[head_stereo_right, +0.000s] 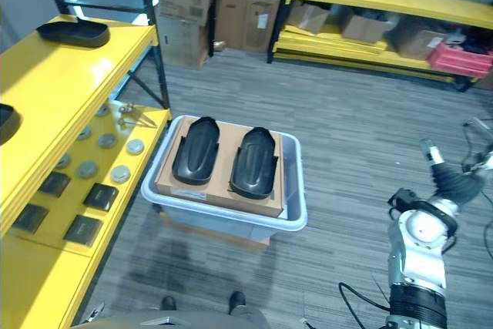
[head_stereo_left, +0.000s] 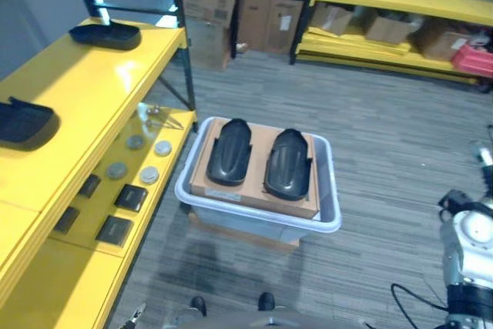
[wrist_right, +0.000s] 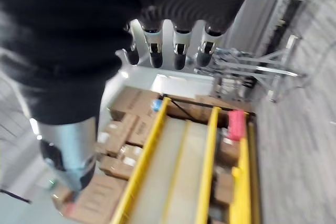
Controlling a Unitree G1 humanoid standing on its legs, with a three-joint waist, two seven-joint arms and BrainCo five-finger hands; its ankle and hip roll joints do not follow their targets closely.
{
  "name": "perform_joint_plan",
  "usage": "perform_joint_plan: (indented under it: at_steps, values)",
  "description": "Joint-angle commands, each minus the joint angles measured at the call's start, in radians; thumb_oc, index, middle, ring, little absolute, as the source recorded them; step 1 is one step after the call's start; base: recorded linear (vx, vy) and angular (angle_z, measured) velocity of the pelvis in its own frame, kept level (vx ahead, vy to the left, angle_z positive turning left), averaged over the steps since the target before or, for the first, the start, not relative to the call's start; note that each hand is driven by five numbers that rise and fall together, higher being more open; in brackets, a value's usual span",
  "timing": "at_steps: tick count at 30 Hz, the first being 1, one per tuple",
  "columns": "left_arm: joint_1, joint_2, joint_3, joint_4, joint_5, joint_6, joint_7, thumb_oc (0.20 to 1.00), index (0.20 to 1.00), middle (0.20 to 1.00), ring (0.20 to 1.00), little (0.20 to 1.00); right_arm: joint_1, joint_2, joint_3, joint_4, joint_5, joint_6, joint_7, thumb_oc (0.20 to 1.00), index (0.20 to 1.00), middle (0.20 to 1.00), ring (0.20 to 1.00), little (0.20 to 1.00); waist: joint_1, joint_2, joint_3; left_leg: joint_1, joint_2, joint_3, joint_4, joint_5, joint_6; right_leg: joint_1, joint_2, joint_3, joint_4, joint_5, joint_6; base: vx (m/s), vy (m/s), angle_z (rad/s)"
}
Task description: Move parts from the plastic box to the shelf.
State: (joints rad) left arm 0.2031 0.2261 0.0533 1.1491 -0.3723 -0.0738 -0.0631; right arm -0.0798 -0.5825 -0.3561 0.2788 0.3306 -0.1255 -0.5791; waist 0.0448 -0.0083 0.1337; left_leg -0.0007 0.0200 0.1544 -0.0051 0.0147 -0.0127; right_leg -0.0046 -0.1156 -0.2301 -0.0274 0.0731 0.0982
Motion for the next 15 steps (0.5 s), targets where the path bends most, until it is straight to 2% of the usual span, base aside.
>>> perform_joint_plan:
  at_steps: [1,2,3,7,15]
  values:
    - [-0.102,0.036,-0.088,0.010,-0.088,-0.032,-0.051,1.000,1.000,1.000,1.000,1.000,-0.183,-0.120,0.066,0.123,0.053,-0.027,-0.054,1.000,1.000,1.000,1.000,1.000,0.073,0.047,0.085,-0.137,0.032,-0.071,0.098,-0.010,-0.027,-0.084,-0.106,-0.052,0.128,-0.041,0.068,-0.40,0.125,0.55]
    - [-0.153,0.059,-0.142,-0.010,-0.148,-0.036,-0.083,1.000,1.000,1.000,1.000,1.000,-0.313,-0.174,0.124,0.345,0.100,-0.076,-0.067,1.000,1.000,1.000,1.000,1.000,0.101,0.069,0.143,-0.224,0.012,-0.106,0.161,-0.008,-0.028,-0.145,-0.131,-0.060,0.175,-0.039,0.065,-0.43,0.081,0.76]
    - [-0.174,0.070,-0.176,-0.028,-0.170,-0.041,-0.096,1.000,1.000,1.000,1.000,1.000,-0.377,-0.208,0.158,0.471,0.127,-0.111,-0.067,1.000,1.000,1.000,1.000,1.000,0.124,0.082,0.176,-0.278,0.000,-0.132,0.194,-0.003,-0.030,-0.182,-0.145,-0.071,0.202,-0.038,0.063,-0.36,0.061,0.79]
    - [-0.186,0.080,-0.223,-0.061,-0.195,-0.033,-0.100,1.000,1.000,1.000,1.000,1.000,-0.456,-0.243,0.221,0.588,0.168,-0.118,-0.063,1.000,1.000,1.000,1.000,1.000,0.153,0.103,0.216,-0.331,-0.013,-0.159,0.222,0.004,-0.035,-0.218,-0.160,-0.087,0.238,-0.048,0.059,-0.09,0.023,0.34]
    - [-0.157,0.094,-0.236,-0.070,-0.194,-0.042,-0.116,1.000,1.000,1.000,1.000,1.000,-0.500,-0.256,0.276,0.609,0.176,-0.081,-0.040,1.000,1.000,1.000,1.000,1.000,0.177,0.119,0.248,-0.344,-0.025,-0.169,0.207,0.018,-0.036,-0.229,-0.172,-0.102,0.250,-0.060,0.057,0.00,0.044,0.13]
